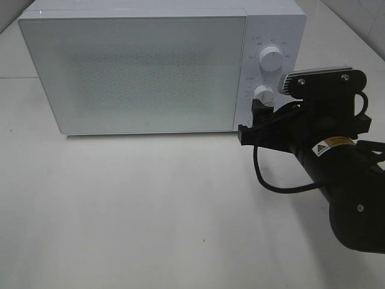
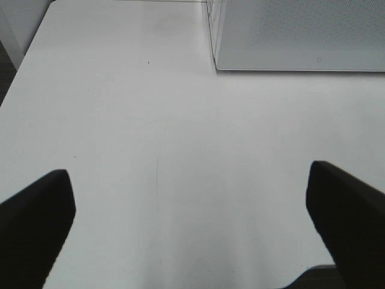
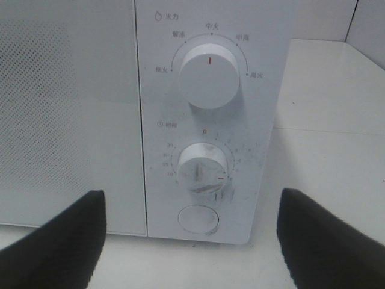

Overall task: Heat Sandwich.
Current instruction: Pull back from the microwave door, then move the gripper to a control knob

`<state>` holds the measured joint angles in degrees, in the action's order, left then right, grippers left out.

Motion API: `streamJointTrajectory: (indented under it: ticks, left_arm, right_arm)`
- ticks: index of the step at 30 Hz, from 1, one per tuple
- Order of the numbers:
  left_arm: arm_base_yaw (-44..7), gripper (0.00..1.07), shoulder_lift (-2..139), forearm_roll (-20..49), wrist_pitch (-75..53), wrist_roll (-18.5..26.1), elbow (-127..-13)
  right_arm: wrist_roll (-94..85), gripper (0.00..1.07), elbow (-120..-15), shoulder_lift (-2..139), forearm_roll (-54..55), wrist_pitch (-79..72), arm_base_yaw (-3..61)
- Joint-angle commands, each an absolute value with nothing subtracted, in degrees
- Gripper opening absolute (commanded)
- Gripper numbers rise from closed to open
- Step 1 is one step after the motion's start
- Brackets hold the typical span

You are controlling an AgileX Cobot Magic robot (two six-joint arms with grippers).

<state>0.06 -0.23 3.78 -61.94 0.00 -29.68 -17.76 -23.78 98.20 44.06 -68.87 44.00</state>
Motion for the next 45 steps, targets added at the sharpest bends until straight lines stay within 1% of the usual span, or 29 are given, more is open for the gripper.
streamJointTrajectory:
  ticks: [1,18,25,30,45]
  left_arm:
    - [0.0,1.0,-1.15,3.9,-61.31,-0.63,-29.68]
    - [0.0,1.0,-1.15,3.9,-61.31,-0.63,-29.68]
    - [0.0,1.0,-1.15,3.9,-61.31,-0.63,-29.68]
    - [0.0,1.0,-1.15,3.9,-61.31,-0.63,-29.68]
    - [0.0,1.0,-1.15,3.9,-61.31,-0.63,-29.68]
  right_arm:
    - [-16.84,0.76,-24.18,98.84,43.95,-72.99,44.18]
    - [-16.9,0.76,-24.18,98.84,43.95,-74.26,44.0]
    - [-15.58,0.76,-28.25,102.27,39.88,-72.54,39.48]
    - [-13.87,0.76,-31.17,105.77,38.04,-71.85,37.7]
    - [-12.03,0.76,-39.48,114.42,34.89,-69.04,35.01]
